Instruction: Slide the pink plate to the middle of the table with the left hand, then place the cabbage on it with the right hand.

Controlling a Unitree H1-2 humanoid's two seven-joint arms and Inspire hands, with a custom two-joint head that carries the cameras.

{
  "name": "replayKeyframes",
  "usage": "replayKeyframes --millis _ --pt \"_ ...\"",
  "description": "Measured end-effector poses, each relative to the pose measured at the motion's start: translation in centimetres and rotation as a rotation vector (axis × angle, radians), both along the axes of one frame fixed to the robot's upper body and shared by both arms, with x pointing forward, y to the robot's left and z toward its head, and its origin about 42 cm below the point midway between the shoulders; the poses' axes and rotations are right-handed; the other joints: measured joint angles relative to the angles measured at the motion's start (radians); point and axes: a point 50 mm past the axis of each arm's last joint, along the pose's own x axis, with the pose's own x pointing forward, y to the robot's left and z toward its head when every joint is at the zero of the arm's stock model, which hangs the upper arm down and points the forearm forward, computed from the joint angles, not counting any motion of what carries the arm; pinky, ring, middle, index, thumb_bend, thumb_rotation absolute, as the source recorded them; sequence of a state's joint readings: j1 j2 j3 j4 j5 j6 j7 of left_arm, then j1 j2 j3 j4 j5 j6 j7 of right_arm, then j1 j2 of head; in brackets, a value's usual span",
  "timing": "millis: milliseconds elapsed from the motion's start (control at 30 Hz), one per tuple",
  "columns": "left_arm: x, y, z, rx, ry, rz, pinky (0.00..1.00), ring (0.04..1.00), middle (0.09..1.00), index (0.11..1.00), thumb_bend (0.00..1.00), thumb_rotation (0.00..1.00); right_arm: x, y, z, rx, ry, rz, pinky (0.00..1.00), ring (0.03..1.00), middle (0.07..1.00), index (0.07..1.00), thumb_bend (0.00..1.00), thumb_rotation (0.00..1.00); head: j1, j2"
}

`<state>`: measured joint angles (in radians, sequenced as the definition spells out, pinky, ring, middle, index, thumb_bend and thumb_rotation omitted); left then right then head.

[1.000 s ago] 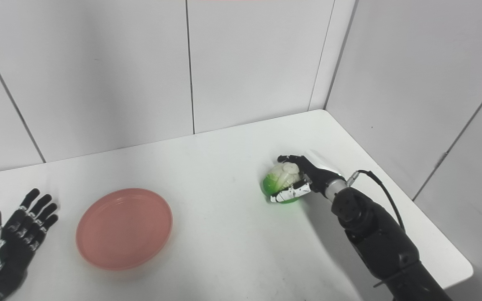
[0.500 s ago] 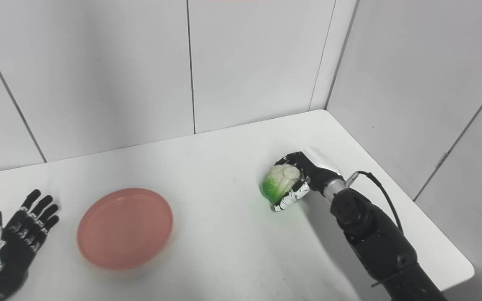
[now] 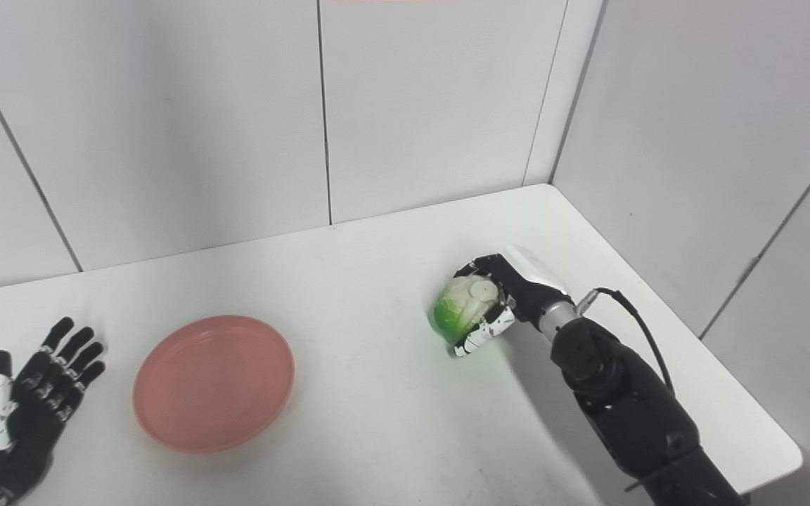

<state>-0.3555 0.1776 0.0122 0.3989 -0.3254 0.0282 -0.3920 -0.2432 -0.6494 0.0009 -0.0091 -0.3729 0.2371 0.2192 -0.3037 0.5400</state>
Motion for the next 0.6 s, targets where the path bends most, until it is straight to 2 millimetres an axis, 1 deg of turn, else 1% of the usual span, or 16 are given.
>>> replayKeyframes --millis 33,100,133,167,233,267,300,333,367,400,433,467,500,533,600 --pt "0.0 -0.2 0.0 -0.001 0.000 0.003 0.98 0.970 0.968 0.974 0.89 0.98 0.2 0.1 0.6 -0.007 -0.005 0.012 0.47 0.452 0.467 0.499 0.52 0.00 0.000 0.000" --pt "-0.1 -0.7 0.0 0.013 -0.003 0.011 0.98 0.968 0.968 0.975 0.90 0.98 0.6 0.2 1.7 -0.014 -0.014 0.024 0.48 0.459 0.473 0.491 0.52 0.00 0.043 -0.006" --pt "-0.1 -0.9 0.1 0.020 -0.006 0.014 0.98 0.968 0.968 0.977 0.90 0.99 0.8 0.5 2.3 -0.017 -0.022 0.038 0.48 0.456 0.476 0.493 0.52 0.00 0.043 -0.006" --pt "-0.3 -1.1 0.1 0.027 -0.010 0.020 0.98 0.969 0.969 0.979 0.90 0.99 1.0 0.8 2.9 -0.019 -0.028 0.054 0.48 0.450 0.477 0.497 0.52 0.00 0.048 -0.006" --pt "-0.4 -1.5 0.1 0.027 -0.011 0.031 0.99 0.974 0.974 0.981 0.89 1.00 1.4 1.6 4.0 -0.025 -0.032 0.092 0.45 0.441 0.475 0.504 0.52 0.00 0.092 -0.014" --pt "-0.5 -1.9 0.0 0.022 -0.010 0.032 0.99 0.973 0.974 0.982 0.89 1.00 1.5 2.1 4.5 -0.029 -0.031 0.108 0.45 0.441 0.475 0.506 0.52 0.00 0.092 -0.014" --pt "-0.5 -2.3 0.0 0.021 -0.010 0.032 0.99 0.972 0.975 0.985 0.89 1.00 1.8 2.5 5.0 -0.031 -0.029 0.125 0.44 0.441 0.475 0.506 0.52 0.00 0.122 -0.017" --pt "-0.5 -2.5 0.1 0.025 -0.012 0.038 0.99 0.972 0.975 0.985 0.89 1.00 2.1 2.9 5.4 -0.033 -0.029 0.141 0.44 0.441 0.475 0.506 0.52 0.00 0.123 -0.017" --pt "-0.6 -2.8 0.1 0.029 -0.014 0.045 0.99 0.973 0.975 0.988 0.88 1.00 2.3 3.3 5.7 -0.035 -0.028 0.159 0.41 0.430 0.476 0.514 0.52 0.00 0.126 -0.017" --pt "-0.7 -3.1 0.1 0.033 -0.017 0.055 1.00 0.973 0.975 0.990 0.88 1.00 2.6 3.7 6.0 -0.035 -0.026 0.177 0.40 0.423 0.476 0.519 0.52 0.00 0.156 -0.020" --pt "-0.8 -3.2 0.1 0.036 -0.018 0.060 1.00 0.974 0.976 0.992 0.88 1.00 2.8 4.0 6.3 -0.033 -0.029 0.190 0.37 0.410 0.475 0.527 0.52 0.00 0.156 -0.020" --pt "-0.8 -3.4 0.2 0.042 -0.020 0.066 1.00 0.972 0.973 0.989 0.88 1.00 3.1 4.5 6.6 -0.030 -0.036 0.204 0.34 0.395 0.474 0.534 0.51 0.00 0.208 -0.021" --pt "-0.8 -3.6 0.2 0.042 -0.020 0.070 1.00 0.972 0.972 0.988 0.88 1.00 3.3 4.8 6.8 -0.029 -0.038 0.214 0.33 0.391 0.474 0.537 0.51 0.00 0.213 -0.021" --pt "-0.9 -3.9 0.2 0.039 -0.019 0.078 1.00 0.975 0.974 0.990 0.88 1.00 3.6 5.3 7.0 -0.028 -0.041 0.234 0.33 0.389 0.474 0.538 0.51 0.00 0.235 -0.023" --pt "-0.9 -4.6 0.2 0.033 -0.016 0.092 1.00 0.979 0.976 0.994 0.88 1.00 3.7 6.4 7.2 -0.033 -0.043 0.274 0.34 0.389 0.474 0.538 0.51 0.00 0.242 -0.023"
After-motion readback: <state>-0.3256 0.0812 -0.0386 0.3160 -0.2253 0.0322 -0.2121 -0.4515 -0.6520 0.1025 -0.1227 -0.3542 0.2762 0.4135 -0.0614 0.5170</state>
